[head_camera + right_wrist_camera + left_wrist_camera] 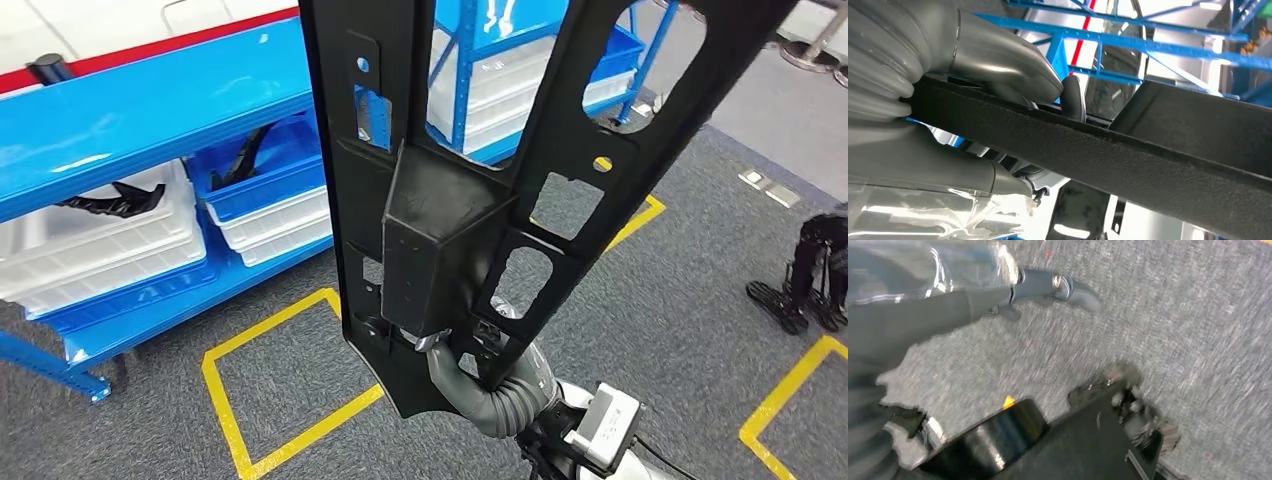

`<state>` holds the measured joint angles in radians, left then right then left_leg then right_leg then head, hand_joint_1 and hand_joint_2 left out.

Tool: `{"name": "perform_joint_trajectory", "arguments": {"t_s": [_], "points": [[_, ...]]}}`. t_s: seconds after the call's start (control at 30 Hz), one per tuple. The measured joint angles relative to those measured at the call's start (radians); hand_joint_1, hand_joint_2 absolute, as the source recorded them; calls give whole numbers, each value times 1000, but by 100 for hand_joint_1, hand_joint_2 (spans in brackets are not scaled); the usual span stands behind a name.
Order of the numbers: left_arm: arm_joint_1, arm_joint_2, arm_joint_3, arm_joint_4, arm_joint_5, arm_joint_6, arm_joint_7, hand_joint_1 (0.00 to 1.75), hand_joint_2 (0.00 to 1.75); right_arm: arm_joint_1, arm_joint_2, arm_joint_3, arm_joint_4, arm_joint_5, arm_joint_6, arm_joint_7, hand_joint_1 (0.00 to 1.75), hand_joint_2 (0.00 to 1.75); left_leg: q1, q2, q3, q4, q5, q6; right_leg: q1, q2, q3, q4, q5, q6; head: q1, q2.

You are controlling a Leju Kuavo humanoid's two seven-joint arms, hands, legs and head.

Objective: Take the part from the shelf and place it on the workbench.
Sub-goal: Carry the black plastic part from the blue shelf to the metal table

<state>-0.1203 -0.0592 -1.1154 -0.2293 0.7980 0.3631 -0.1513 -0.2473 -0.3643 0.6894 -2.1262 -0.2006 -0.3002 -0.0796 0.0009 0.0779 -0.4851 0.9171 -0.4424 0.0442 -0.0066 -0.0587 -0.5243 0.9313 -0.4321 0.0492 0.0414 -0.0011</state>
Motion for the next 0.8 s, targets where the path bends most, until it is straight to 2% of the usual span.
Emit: {"name": "perform_joint_trajectory", "arguments": {"t_s": [0.07, 0.1, 0.13, 0.17, 0.2, 0.23, 0.27, 0.3, 0.33, 0.37, 0.43, 0.47, 0.5, 0.53, 0.57, 0.6, 0.63, 0.67, 0.73, 0.77, 0.8], "points": [[1, 0, 0, 0, -1, 0, 4, 0, 175, 4, -2, 0, -1, 0, 0, 0, 175, 175, -2, 16, -1, 2, -2, -9, 2, 16, -7, 1, 1, -13, -1, 0], [1, 0, 0, 0, -2, 0, 6, 0, 175, 5, -3, 0, -2, 0, 0, 0, 175, 175, 0, 11, -4, 8, -9, -15, 1, 25, -10, 1, 4, -20, -1, 0], [1, 0, 0, 0, -1, 0, 7, 0, 175, 6, -4, -1, -3, 0, 0, 0, 175, 175, 3, -3, -13, 30, -27, -20, 0, 34, -13, 0, 7, -27, -1, 0], [2, 0, 0, 0, -1, -1, 7, 0, 175, 6, -5, -1, -5, 0, 0, 0, 175, 175, 6, -24, -33, 75, -56, -23, -1, 43, -15, -1, 11, -34, -1, 0], [2, 1, 0, 0, -1, -1, 7, 0, 175, 6, -5, -1, -6, 0, 0, 0, 175, 175, 8, -47, -62, 141, -93, -26, -1, 52, -18, -1, 13, -39, -2, 0], [1, 1, 0, 0, -1, -2, 8, 0, 175, 7, -5, -1, -7, 0, 1, 0, 175, 175, 8, -59, -97, 218, -128, -26, 0, 61, -22, -1, 16, -43, -2, 0], [-1, 2, 0, 0, -1, -2, 9, 0, 175, 9, -6, -1, -7, 0, 2, 0, 175, 175, 8, -65, -127, 285, -152, -26, 2, 72, -24, -1, 17, -46, -2, 0], [-3, 2, 0, 0, -2, -3, 10, 0, 175, 10, -6, -1, -7, 0, 3, 0, 175, 175, 7, -67, -142, 320, -157, -25, 5, 84, -26, 0, 19, -47, -1, 0], [-5, 2, 0, 0, -3, -3, 12, 0, 175, 11, -7, -1, -7, 0, 3, 0, 175, 175, 7, -68, -138, 316, -143, -22, 7, 96, -26, 0, 20, -48, -1, 0], [-5, 2, 0, 0, -4, -4, 14, 0, 175, 12, -7, -1, -8, 0, 3, 0, 175, 175, 7, -73, -115, 270, -111, -18, 8, 110, -26, 1, 21, -48, -1, 0], [-1, 5, -1, 0, -6, -4, 17, 0, 175, 13, -7, -1, -11, 0, 4, 0, 175, 175, 6, -112, -50, 127, -39, -5, 11, 137, -27, 4, 23, -45, -1, 0], [1, 6, -2, 1, -6, -4, 18, 0, 175, 14, -7, -1, -12, 0, 4, 0, 175, 175, 6, -133, -26, 69, -18, 0, 12, 148, -31, 6, 25, -42, -1, 0], [2, 8, -2, 1, -6, -4, 19, 0, 175, 15, -7, -1, -14, 0, 4, 0, 175, 175, 6, -148, -14, 36, -9, 2, 11, 158, -37, 8, 28, -38, -1, 0], [3, 10, -2, 2, -6, -4, 20, 0, 175, 17, -8, -1, -15, 0, 4, 0, 175, 175, 5, -152, -11, 24, -11, 3, 10, 168, -44, 10, 31, -32, -1, 0], [3, 10, -2, 2, -6, -3, 21, 0, 175, 19, -8, -2, -17, 0, 4, 0, 175, 175, 6, -144, -12, 18, -10, 4, 9, 178, -50, 10, 35, -26, 0, 0], [2, 11, -2, 2, -6, -3, 23, 0, 175, 23, -9, -4, -19, 0, 4, -1, 175, 175, 8, -134, -13, 17, -7, 7, 9, 178, -55, 13, 34, -21, 0, 0], [2, 11, -2, 2, -6, -2, 26, 0, 175, 25, -11, -6, -21, 0, 4, -2, 175, 175, 10, -123, -13, 14, -3, 11, 10, 163, -64, 28, 24, -15, 2, 0], [2, 12, -2, 2, -8, -1, 29, 0, 175, 26, -12, -8, -23, 0, 4, -4, 175, 175, 13, -110, -12, 11, 0, 14, 11, 139, -80, 63, 1, -10, 4, 0], [3, 14, -4, 2, -12, 0, 38, 0, 175, 29, -12, -12, -24, 0, 5, -8, 175, 175, 13, -83, -12, 10, 1, 17, 6, 88, -137, 191, -67, 2, 9, 0], [4, 15, -4, 2, -13, 0, 44, 0, 175, 31, -12, -14, -24, -1, 6, -10, 175, 175, 13, -69, -13, 10, 1, 17, 2, 78, -168, 260, -95, 7, 9, 0], [4, 18, -5, 2, -14, 1, 48, 0, 175, 34, -12, -15, -24, -3, 6, -12, 175, 175, 13, -55, -13, 10, 1, 17, -3, 73, -188, 305, -107, 11, 9, 0]]}}
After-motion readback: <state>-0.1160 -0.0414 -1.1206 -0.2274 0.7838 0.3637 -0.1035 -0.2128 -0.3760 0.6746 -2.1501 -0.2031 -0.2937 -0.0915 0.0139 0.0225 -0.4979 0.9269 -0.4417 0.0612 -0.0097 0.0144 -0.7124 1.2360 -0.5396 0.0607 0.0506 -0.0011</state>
